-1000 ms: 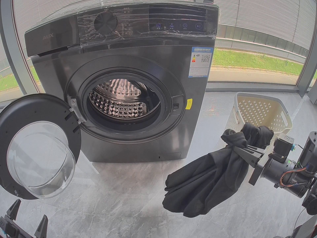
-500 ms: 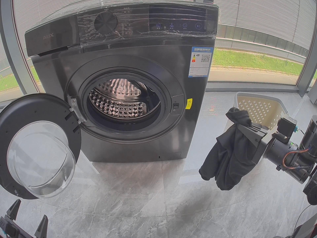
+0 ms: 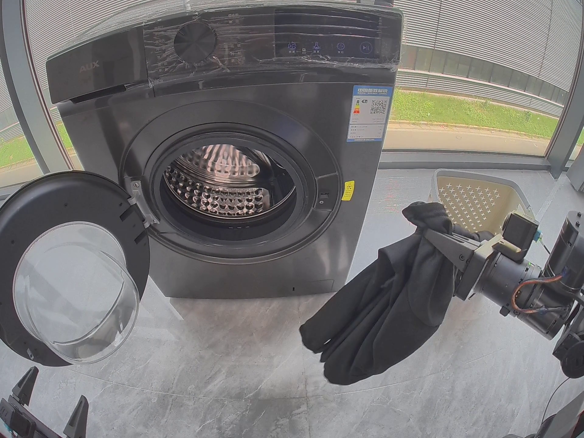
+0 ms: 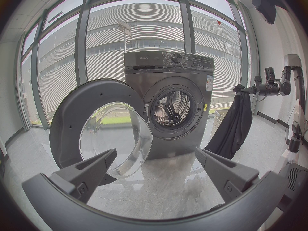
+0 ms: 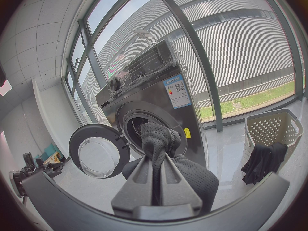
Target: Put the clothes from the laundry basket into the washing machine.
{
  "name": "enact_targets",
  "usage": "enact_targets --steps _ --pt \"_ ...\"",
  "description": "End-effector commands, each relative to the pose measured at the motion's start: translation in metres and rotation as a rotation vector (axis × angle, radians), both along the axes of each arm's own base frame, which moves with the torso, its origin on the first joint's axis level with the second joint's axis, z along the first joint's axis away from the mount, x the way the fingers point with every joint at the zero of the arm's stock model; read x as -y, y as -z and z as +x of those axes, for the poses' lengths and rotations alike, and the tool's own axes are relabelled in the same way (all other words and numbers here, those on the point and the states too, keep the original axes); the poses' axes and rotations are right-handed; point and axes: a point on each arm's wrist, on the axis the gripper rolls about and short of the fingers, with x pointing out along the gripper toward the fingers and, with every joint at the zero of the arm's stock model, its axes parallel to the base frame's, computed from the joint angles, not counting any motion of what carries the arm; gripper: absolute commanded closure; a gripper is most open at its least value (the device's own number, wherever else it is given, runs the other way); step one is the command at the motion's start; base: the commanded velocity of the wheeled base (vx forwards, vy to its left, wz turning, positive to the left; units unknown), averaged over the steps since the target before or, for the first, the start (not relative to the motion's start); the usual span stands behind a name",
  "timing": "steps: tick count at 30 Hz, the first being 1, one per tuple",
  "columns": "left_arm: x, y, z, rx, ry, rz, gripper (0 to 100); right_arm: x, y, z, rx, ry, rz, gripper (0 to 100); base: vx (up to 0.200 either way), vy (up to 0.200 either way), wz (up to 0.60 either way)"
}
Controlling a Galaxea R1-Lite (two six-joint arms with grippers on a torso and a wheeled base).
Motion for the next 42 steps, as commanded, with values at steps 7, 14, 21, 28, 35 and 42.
enact_targets --steps 7,14,21,28,35,42 --pt "0.000 0.005 0.000 0.001 0.000 0.000 0 0.007 -0.006 0.021 0.016 0.007 0.017 100 0.000 0.000 0.00" --pt "0.000 0.005 0.000 0.001 -0.002 0.003 0 0.014 0.010 0.022 -0.046 -0.035 0.009 100 0.000 0.000 0.00" --pt "0.000 0.005 0.000 0.001 0.000 0.003 0 0.014 0.011 0.021 -0.067 -0.037 0.027 100 0.000 0.000 0.00" --pt "0.000 0.005 0.000 0.001 0.000 0.001 0 0.013 0.013 0.019 -0.065 -0.042 0.026 100 0.000 0.000 0.09" --pt "0.000 0.005 0.000 -0.001 -0.002 0.001 0 0.012 0.015 0.019 -0.038 -0.047 0.038 100 0.000 0.000 0.43" --pt "0.000 0.005 0.000 0.001 -0.002 0.001 0 0.008 0.017 0.018 -0.047 -0.065 0.031 100 0.000 0.000 0.00"
